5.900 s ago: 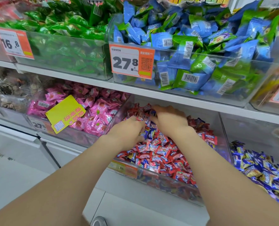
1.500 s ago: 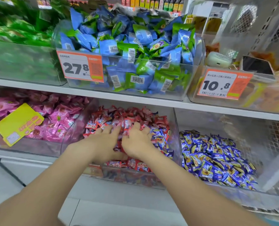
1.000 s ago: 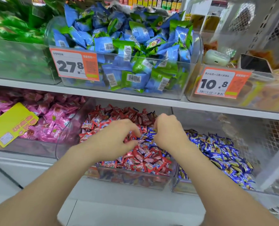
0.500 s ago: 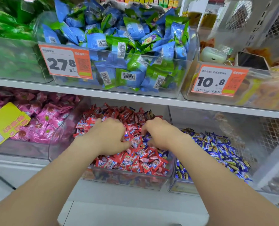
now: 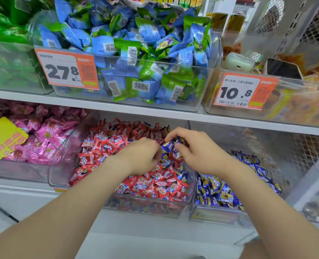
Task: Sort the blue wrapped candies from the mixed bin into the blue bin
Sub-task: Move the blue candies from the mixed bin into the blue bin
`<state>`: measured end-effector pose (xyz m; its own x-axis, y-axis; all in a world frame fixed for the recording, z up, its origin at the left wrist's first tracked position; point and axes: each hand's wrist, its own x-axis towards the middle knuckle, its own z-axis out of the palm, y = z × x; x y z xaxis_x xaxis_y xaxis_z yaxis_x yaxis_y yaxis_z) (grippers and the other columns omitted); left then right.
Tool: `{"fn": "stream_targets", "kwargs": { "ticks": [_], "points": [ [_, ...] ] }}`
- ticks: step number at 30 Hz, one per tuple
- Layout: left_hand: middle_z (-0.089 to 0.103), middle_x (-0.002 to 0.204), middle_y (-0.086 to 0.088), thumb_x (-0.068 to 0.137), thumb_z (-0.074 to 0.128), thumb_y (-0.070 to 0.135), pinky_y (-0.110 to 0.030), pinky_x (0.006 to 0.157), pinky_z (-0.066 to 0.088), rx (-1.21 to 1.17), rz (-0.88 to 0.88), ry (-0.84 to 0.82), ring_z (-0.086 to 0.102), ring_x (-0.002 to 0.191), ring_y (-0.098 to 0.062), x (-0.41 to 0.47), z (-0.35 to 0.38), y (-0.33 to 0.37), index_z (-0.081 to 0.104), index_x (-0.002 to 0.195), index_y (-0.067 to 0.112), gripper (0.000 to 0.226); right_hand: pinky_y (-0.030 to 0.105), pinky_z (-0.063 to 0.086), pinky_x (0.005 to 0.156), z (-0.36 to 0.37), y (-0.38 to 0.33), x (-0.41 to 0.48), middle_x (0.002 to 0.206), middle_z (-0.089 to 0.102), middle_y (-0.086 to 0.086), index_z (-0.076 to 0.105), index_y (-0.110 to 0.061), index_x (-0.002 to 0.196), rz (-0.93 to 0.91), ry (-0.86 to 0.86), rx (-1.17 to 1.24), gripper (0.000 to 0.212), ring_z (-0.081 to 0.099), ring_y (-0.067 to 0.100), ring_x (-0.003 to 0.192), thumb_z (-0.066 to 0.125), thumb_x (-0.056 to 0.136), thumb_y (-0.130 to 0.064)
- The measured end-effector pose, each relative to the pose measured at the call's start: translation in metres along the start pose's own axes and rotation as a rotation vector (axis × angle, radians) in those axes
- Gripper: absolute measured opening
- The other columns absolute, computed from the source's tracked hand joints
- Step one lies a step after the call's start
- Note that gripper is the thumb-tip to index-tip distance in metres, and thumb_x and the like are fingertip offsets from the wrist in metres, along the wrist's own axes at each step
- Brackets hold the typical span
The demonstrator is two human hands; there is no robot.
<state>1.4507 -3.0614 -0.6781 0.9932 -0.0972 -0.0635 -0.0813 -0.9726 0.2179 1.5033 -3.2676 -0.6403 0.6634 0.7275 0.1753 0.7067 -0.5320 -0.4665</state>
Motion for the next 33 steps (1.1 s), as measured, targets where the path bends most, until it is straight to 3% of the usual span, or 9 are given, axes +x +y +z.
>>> {"fn": "stream_targets", "kwargs": {
  "ticks": [3, 5, 9, 12, 16, 21, 24, 27, 33],
  "points": [
    [0.067, 0.107, -0.003, 0.089, 0.068, 0.04, -0.043, 0.088, 0.056, 0.028, -0.03, -0.055, 0.063, 0.104, -0.027, -0.002, 0.002, -0.002, 0.069, 0.113, 0.018, 0.033, 0.013, 0.034, 0.067, 0.0, -0.003, 0.0, 0.079, 0.053, -0.022, 0.066, -0.032, 0.119, 0.007, 0.011, -0.009, 0.015, 0.052, -0.004, 0.072, 0.058, 0.108, -0.027],
    [0.067, 0.11, -0.003, 0.088, 0.071, 0.056, -0.045, 0.089, 0.056, 0.014, -0.052, -0.035, 0.063, 0.104, -0.026, -0.002, 0.004, -0.001, 0.068, 0.113, 0.022, 0.043, 0.012, 0.034, 0.065, -0.002, -0.003, -0.001, 0.071, 0.057, -0.022, 0.068, -0.03, 0.112, 0.002, 0.036, 0.025, 0.01, 0.053, -0.008, 0.072, 0.065, 0.104, -0.034],
    [0.064, 0.107, 0.003, 0.082, 0.082, 0.045, -0.044, 0.089, 0.056, -0.083, -0.039, -0.026, 0.063, 0.101, -0.023, 0.002, 0.009, 0.002, 0.06, 0.113, 0.027, 0.042, 0.013, 0.037, 0.063, -0.002, -0.006, -0.005, 0.074, 0.057, -0.04, 0.067, -0.03, 0.098, -0.015, 0.072, 0.065, 0.008, 0.053, -0.009, 0.073, 0.072, 0.099, -0.037],
    [0.057, 0.105, 0.005, 0.087, 0.079, 0.039, -0.043, 0.097, 0.048, -0.042, -0.015, -0.094, 0.053, 0.102, -0.021, 0.0, 0.007, 0.006, 0.062, 0.123, 0.022, 0.044, 0.013, 0.037, 0.061, -0.001, -0.007, -0.005, 0.081, 0.063, -0.025, 0.064, -0.032, 0.094, 0.007, 0.111, 0.112, 0.011, 0.054, -0.002, 0.069, 0.072, 0.099, -0.039],
    [0.059, 0.097, 0.0, 0.079, 0.088, 0.041, -0.038, 0.081, 0.051, -0.078, -0.027, -0.029, 0.058, 0.097, -0.025, -0.003, 0.001, 0.003, 0.07, 0.099, 0.015, 0.038, 0.016, 0.036, 0.061, -0.003, -0.007, -0.009, 0.097, 0.064, -0.013, 0.062, -0.034, 0.096, 0.036, 0.113, 0.167, 0.011, 0.052, 0.003, 0.064, 0.071, 0.099, -0.04],
    [0.06, 0.106, 0.002, 0.086, 0.085, 0.028, -0.035, 0.074, 0.047, -0.272, -0.057, 0.034, 0.056, 0.095, -0.014, -0.006, -0.007, -0.004, 0.06, 0.093, 0.031, 0.026, 0.038, 0.057, 0.081, -0.005, 0.001, -0.013, 0.11, 0.06, -0.014, 0.065, -0.041, 0.113, 0.091, 0.113, 0.367, 0.018, 0.062, 0.008, 0.082, 0.072, 0.1, -0.03],
    [0.054, 0.109, -0.005, 0.097, 0.056, 0.004, -0.039, 0.068, 0.048, -0.34, -0.037, -0.03, 0.057, 0.093, -0.018, -0.003, -0.009, 0.002, 0.054, 0.108, 0.026, 0.025, 0.051, 0.06, 0.085, -0.005, 0.002, -0.016, 0.104, 0.068, -0.008, 0.074, -0.04, 0.11, 0.158, 0.114, 0.433, 0.018, 0.063, 0.014, 0.075, 0.072, 0.1, -0.024],
    [0.048, 0.107, 0.0, 0.096, 0.054, 0.018, -0.038, 0.081, 0.038, -0.2, -0.006, -0.048, 0.046, 0.103, -0.024, 0.0, -0.002, 0.015, 0.049, 0.116, 0.023, 0.022, 0.058, 0.06, 0.08, -0.005, 0.001, -0.019, 0.097, 0.073, 0.001, 0.079, -0.032, 0.101, 0.265, 0.143, 0.515, 0.015, 0.061, 0.02, 0.07, 0.071, 0.1, -0.019],
    [0.046, 0.128, -0.011, 0.094, 0.058, 0.046, -0.051, 0.104, 0.035, 0.196, -0.002, -0.062, 0.04, 0.124, -0.033, 0.01, 0.016, 0.021, 0.037, 0.141, 0.016, 0.059, 0.032, 0.056, 0.071, -0.01, -0.002, -0.02, 0.103, 0.071, 0.001, 0.079, -0.029, 0.099, 0.383, 0.249, 0.656, 0.015, 0.061, 0.012, 0.061, 0.068, 0.103, -0.019]
  ]
}}
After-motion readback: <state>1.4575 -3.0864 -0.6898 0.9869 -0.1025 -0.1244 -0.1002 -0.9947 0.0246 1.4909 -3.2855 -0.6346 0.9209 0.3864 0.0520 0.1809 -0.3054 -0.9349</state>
